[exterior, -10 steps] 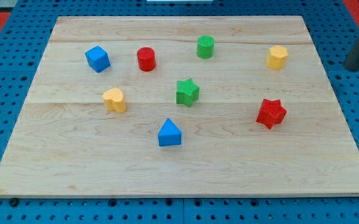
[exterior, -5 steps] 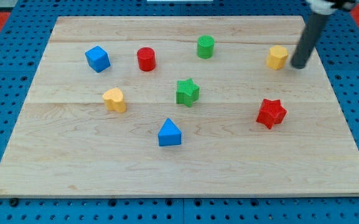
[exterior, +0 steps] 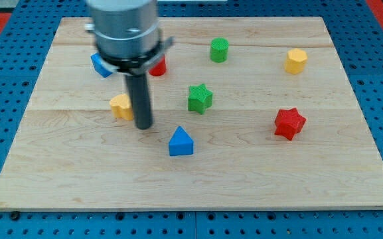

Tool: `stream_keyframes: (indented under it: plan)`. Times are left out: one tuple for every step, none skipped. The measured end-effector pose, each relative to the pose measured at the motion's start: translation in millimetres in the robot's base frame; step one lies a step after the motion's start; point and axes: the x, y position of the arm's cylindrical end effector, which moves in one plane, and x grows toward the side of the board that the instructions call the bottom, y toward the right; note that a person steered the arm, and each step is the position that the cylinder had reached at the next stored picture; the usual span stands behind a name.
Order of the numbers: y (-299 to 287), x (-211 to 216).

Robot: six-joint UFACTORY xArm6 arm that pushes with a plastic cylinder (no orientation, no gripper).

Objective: Move yellow heart left above the green star

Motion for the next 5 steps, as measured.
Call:
stream_keyframes:
  plan:
    - [-45.7, -13.1]
    - [-22.0, -59.9]
    - [12.1, -83.9]
    - [34.9, -84.0]
    - [96.9, -109.2]
